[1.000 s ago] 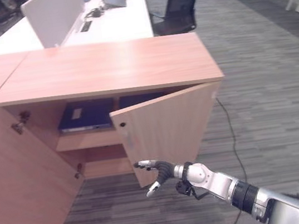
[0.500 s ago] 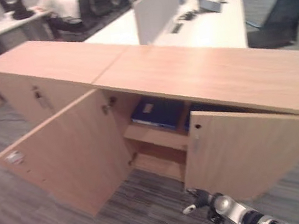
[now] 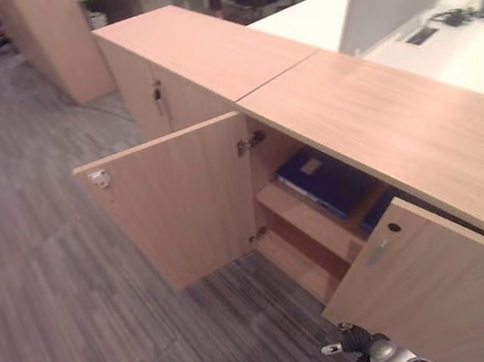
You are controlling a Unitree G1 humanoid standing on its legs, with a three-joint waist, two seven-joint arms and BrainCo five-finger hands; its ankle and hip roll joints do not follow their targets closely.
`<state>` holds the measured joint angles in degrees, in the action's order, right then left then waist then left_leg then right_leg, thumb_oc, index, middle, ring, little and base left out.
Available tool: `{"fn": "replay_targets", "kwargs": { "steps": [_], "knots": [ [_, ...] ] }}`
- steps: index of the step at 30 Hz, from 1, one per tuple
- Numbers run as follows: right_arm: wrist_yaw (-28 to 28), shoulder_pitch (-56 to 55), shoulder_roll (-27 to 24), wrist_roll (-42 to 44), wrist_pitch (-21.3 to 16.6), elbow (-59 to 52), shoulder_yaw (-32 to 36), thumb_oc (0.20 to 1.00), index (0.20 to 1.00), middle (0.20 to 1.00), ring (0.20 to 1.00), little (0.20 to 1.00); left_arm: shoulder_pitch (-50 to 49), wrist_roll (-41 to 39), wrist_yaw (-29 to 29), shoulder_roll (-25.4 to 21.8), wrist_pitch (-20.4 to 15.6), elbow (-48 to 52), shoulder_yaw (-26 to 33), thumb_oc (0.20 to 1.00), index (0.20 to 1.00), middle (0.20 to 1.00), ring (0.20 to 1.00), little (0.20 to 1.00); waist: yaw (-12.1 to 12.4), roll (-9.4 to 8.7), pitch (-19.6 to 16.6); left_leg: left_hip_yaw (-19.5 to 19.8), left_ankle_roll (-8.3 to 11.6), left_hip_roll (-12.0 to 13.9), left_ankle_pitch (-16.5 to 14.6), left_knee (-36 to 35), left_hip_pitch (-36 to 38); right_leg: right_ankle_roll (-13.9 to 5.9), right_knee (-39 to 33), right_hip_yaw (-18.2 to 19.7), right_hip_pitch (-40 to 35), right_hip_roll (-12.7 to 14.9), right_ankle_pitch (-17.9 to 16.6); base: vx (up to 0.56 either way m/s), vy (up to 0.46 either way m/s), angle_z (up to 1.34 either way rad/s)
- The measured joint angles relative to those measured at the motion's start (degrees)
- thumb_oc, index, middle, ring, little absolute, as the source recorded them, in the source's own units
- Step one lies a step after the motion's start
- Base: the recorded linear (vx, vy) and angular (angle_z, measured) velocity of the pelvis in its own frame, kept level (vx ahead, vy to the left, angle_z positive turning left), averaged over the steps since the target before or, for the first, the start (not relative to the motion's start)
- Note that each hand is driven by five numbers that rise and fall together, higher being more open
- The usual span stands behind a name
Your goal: Put the empty folder in the office cabinet
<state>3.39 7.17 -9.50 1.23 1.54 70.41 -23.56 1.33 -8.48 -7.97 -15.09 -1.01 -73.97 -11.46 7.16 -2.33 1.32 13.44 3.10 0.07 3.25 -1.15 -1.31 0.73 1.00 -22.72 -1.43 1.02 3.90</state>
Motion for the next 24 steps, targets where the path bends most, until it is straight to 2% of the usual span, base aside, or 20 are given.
{"fn": "replay_targets", "kwargs": {
  "steps": [1,2,3,4,5,6,7,8,10,11,12,14,15,18,21,22,24],
  "knots": [
    [0.0,-0.1,-0.1,0.0,0.0,-0.1,0.0,1.0,1.0,1.0,1.0,1.0,-0.7,-0.9,-0.1,0.2,0.7,2.8,0.3,1.0,1.0,1.0,1.0,1.0,0.5,0.14,0.2,0.1,0.46,0.0,0.3,0.4,-0.4,-0.01,-0.6,-1.4,-0.8,-0.3,0.0,-0.11,-0.059,0.61],
    [-0.1,-0.5,-0.8,0.0,-0.2,-0.6,1.5,1.0,1.0,1.0,1.0,1.0,-7.8,-3.9,0.2,-1.1,0.8,21.4,1.0,1.0,1.0,1.0,1.0,1.0,1.6,0.34,1.1,0.4,1.09,-0.1,0.7,1.4,-2.0,0.03,-0.8,-3.0,-0.9,-0.4,0.1,-0.14,-0.03,0.64],
    [0.1,-0.4,-1.4,0.0,-0.1,-0.6,2.2,1.0,1.0,1.0,1.0,1.0,-10.3,-4.9,0.3,-1.9,-0.8,30.9,1.1,1.0,1.0,1.0,1.0,1.0,1.4,-0.5,1.6,0.4,1.66,-0.5,1.0,2.5,-2.3,-0.12,-1.4,-3.8,-0.9,-0.2,0.3,-0.11,-0.045,0.68],
    [0.4,-0.5,-1.9,0.0,0.0,-0.5,2.5,1.0,1.0,1.0,1.0,1.0,-10.6,-5.4,0.3,-2.2,-2.3,35.0,1.0,1.0,1.0,1.0,1.0,1.0,1.5,-0.38,2.5,-0.3,2.39,-0.8,1.5,3.0,-2.8,-0.07,-1.7,-5.2,-1.6,0.0,0.3,-0.12,-0.04,0.71],
    [0.5,-0.5,-3.3,0.0,0.0,-0.5,3.6,1.0,1.0,1.0,1.0,1.0,-10.5,-6.2,0.5,-2.2,-2.8,36.2,1.1,1.0,1.0,1.0,1.0,1.0,2.1,0.86,3.2,-1.9,2.61,-0.8,1.8,3.8,-4.1,0.48,-1.0,-5.9,-1.5,0.1,0.7,-0.06,-0.042,0.6],
    [0.5,-0.3,-4.1,-0.1,0.1,-0.6,4.0,1.0,1.0,1.0,1.0,1.0,-10.5,-6.8,0.8,-2.1,-1.9,39.9,2.9,1.0,1.0,1.0,1.0,1.0,1.9,0.49,4.0,-9.4,2.55,0.5,0.5,4.6,-5.0,2.42,-0.5,-6.7,-1.4,0.4,0.7,-0.07,-0.042,0.53],
    [1.0,0.3,-4.3,-0.1,0.0,-0.6,4.3,1.0,1.0,1.0,1.0,1.0,-11.6,-7.0,1.0,-3.4,-2.0,43.6,5.7,1.0,1.0,1.0,1.0,1.0,1.2,0.26,5.0,-22.1,1.03,3.9,-0.8,8.0,-7.3,4.42,-0.5,-8.3,-0.5,0.9,1.0,0.01,-0.057,0.3],
    [1.1,0.1,-4.0,-0.1,0.2,-0.6,4.2,1.0,1.0,1.0,1.0,1.0,-11.3,-7.0,1.0,-3.9,-1.7,43.5,7.0,1.0,1.0,1.0,1.0,1.0,1.5,-0.16,5.2,-23.0,1.09,4.4,-0.8,8.6,-7.9,4.47,0.0,-8.2,0.0,1.5,1.1,0.03,-0.076,0.24],
    [1.0,-0.4,-2.9,-0.1,0.5,0.1,4.5,1.0,1.0,1.0,1.0,1.0,-12.6,-6.9,0.9,-4.7,-1.3,45.4,11.5,1.0,1.0,1.0,1.0,1.0,1.4,-1.35,6.0,-26.3,1.54,7.0,-0.4,8.4,-7.8,4.2,-0.6,-8.5,-0.8,2.2,0.9,0.07,-0.052,0.12],
    [0.9,-1.1,-2.7,-0.1,0.5,0.3,5.1,1.0,1.0,1.0,1.0,1.0,-13.1,-6.9,0.8,-4.9,-1.3,46.0,12.7,1.0,1.0,1.0,1.0,1.0,1.4,-1.26,5.9,-25.2,1.99,7.7,0.0,7.3,-6.7,4.05,-0.8,-8.5,-1.3,1.9,0.8,0.09,-0.06,0.09],
    [0.9,-2.4,-2.9,-0.2,0.5,1.3,5.4,1.0,1.0,1.0,1.0,1.0,-14.6,-6.9,0.3,-5.0,-0.5,49.2,15.1,1.0,1.0,1.0,1.0,1.0,2.1,-0.18,5.5,-22.5,3.18,9.2,1.1,4.4,-4.0,3.25,-0.7,-8.4,-2.5,1.0,1.3,0.11,-0.069,-0.01],
    [0.6,-4.2,-3.3,-0.4,0.6,2.5,5.5,1.0,1.0,1.0,1.0,1.0,-16.6,-6.8,-0.3,-5.2,-0.8,55.4,17.1,1.0,1.0,1.0,1.0,1.0,3.0,1.11,4.7,-21.0,3.33,10.0,3.2,3.0,-1.9,1.91,-0.1,-8.6,-3.4,-0.3,1.8,0.04,-0.036,0.04],
    [0.5,-4.5,-3.2,-0.6,0.6,3.0,5.5,1.0,1.0,1.0,1.0,1.0,-16.3,-6.7,-0.4,-5.3,-0.8,57.1,18.1,1.0,1.0,1.0,1.0,1.0,2.9,1.05,4.5,-20.7,3.52,10.0,3.0,2.5,-1.4,1.4,0.2,-9.1,-3.6,-0.2,2.1,0.01,-0.022,0.2],
    [0.3,-4.0,-3.1,-0.8,1.4,4.5,5.5,1.0,1.0,1.0,1.0,1.0,-10.5,-6.8,-2.8,-6.8,-0.8,60.7,23.0,1.0,1.0,1.0,1.0,1.0,4.4,0.33,4.4,-20.4,3.54,9.6,3.0,1.9,-1.5,0.69,0.9,-9.4,-3.0,0.4,2.4,0.01,0.021,0.11],
    [0.3,-2.4,-3.6,-0.9,1.5,4.5,5.6,1.0,1.0,1.0,1.0,1.0,-5.2,-6.8,-4.3,-11.1,-1.1,60.7,23.3,1.0,1.0,1.0,1.0,1.0,4.3,1.03,4.3,-20.3,3.66,9.9,3.0,0.7,-1.4,0.79,0.8,-9.7,-3.3,0.1,2.5,0.04,0.051,0.06],
    [0.3,-2.4,-3.6,-0.9,1.5,4.5,5.6,1.0,1.0,1.0,1.0,1.0,-5.2,-6.8,-4.3,-11.1,-1.1,60.7,23.3,1.0,1.0,1.0,1.0,1.0,4.3,1.03,4.3,-20.3,3.66,9.9,3.0,0.7,-1.4,0.79,0.8,-9.7,-3.3,0.1,2.5,0.05,0.053,0.06],
    [0.3,-2.4,-4.5,-2.3,1.6,4.5,5.5,1.0,1.0,1.0,1.0,1.0,-0.8,-6.7,-5.6,-13.6,-1.5,60.2,23.0,1.0,1.0,1.0,1.0,1.0,4.2,2.13,3.8,-21.8,3.67,10.2,1.3,0.8,-1.6,1.04,0.9,-10.3,-3.6,0.3,2.6,0.08,0.108,0.13]
  ]
}}
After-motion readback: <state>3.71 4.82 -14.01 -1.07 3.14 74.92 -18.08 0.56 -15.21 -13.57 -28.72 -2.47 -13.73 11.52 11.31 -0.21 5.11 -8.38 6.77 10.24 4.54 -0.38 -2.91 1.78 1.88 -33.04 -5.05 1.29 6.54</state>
